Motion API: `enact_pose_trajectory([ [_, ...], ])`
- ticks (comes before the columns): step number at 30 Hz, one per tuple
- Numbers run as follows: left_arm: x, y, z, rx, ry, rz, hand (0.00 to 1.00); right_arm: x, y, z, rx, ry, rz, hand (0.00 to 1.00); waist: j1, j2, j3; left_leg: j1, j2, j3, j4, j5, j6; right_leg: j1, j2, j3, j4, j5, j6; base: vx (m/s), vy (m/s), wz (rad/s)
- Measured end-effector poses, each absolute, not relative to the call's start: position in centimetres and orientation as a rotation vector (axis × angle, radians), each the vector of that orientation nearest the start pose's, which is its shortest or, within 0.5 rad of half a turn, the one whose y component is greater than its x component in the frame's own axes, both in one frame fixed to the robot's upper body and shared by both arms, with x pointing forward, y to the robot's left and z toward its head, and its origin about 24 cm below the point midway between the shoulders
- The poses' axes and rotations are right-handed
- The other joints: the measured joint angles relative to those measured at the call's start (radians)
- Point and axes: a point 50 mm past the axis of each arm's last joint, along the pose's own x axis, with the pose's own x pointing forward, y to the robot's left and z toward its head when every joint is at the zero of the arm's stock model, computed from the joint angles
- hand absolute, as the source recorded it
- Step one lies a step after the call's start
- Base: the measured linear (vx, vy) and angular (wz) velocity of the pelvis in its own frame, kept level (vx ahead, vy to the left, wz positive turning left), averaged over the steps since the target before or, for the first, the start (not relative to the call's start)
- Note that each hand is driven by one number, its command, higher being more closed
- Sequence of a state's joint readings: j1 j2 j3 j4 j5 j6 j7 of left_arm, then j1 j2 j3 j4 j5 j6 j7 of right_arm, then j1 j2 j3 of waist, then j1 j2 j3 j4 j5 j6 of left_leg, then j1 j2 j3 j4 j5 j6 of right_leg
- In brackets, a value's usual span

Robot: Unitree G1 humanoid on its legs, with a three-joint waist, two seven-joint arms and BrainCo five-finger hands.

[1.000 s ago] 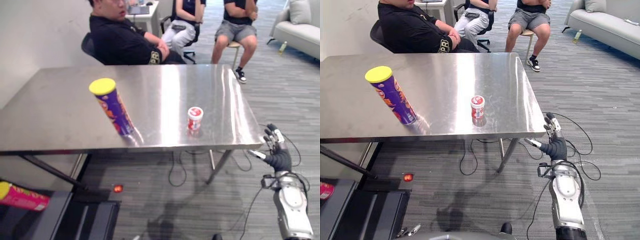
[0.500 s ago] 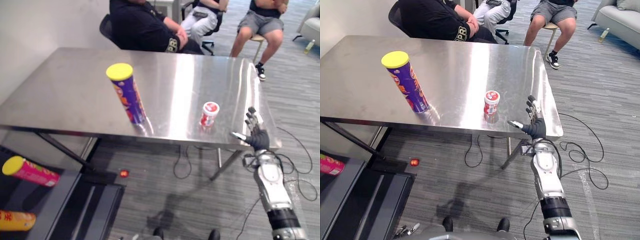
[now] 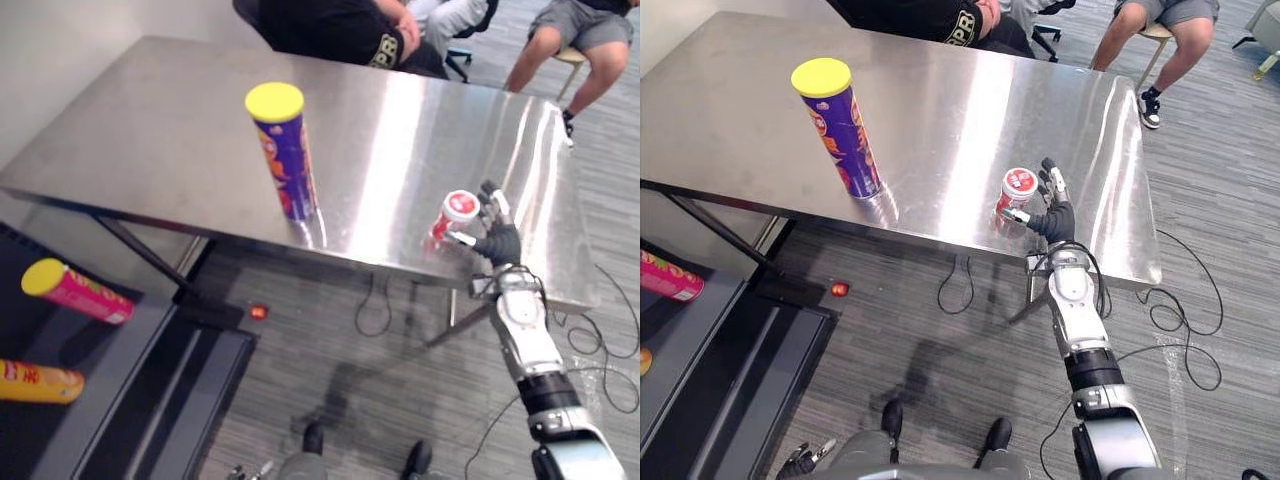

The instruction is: Put the gum and the chips on the shelf.

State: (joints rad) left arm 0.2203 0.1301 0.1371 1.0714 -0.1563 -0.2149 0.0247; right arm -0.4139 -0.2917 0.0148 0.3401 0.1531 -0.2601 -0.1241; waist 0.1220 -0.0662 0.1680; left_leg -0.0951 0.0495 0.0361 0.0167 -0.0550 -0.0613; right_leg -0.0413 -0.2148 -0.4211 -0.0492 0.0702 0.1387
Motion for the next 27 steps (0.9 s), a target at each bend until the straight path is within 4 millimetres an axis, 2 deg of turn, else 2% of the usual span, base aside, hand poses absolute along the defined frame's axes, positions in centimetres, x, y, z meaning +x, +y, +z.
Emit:
enact_pose_trajectory([
  [8,5.3,22.7,-15.7,-0.045,1.017,0.374,0.0,33.9,-19.0,12.5,-0.106,-0.347,-0.1,0.0,0.02,-0.008,0.025,-0.012,-0.002,-0.019,-0.018,0.02,0.0,-0.008,0.0,-0.013,0.0,0.001,0.0,-0.01,-0.005,0.07],
  [9,5.4,22.8,-15.7,-0.045,1.016,0.377,0.0,34.2,-18.7,12.6,-0.095,-0.346,-0.103,1.0,0.02,-0.01,0.028,-0.012,-0.002,-0.019,-0.018,0.021,0.0,-0.008,0.0,-0.013,0.0,0.001,0.0,0.0,0.0,0.0],
  [19,6.0,22.9,-15.6,-0.068,1.0,0.396,0.0,35.2,-17.9,14.0,-0.07,-0.378,-0.105,1.0,0.028,-0.014,0.064,-0.007,-0.001,-0.014,-0.052,0.044,-0.002,-0.021,0.0,-0.008,-0.001,0.001,-0.001,0.0,-0.001,-0.01],
  [27,6.3,22.9,-15.5,-0.073,0.988,0.402,0.0,35.4,-16.7,14.2,-0.034,-0.385,-0.089,1.0,0.03,-0.015,0.066,-0.005,0.001,-0.001,-0.052,0.044,-0.002,-0.022,0.0,-0.004,-0.002,0.008,-0.007,0.0,0.0,-0.01],
])
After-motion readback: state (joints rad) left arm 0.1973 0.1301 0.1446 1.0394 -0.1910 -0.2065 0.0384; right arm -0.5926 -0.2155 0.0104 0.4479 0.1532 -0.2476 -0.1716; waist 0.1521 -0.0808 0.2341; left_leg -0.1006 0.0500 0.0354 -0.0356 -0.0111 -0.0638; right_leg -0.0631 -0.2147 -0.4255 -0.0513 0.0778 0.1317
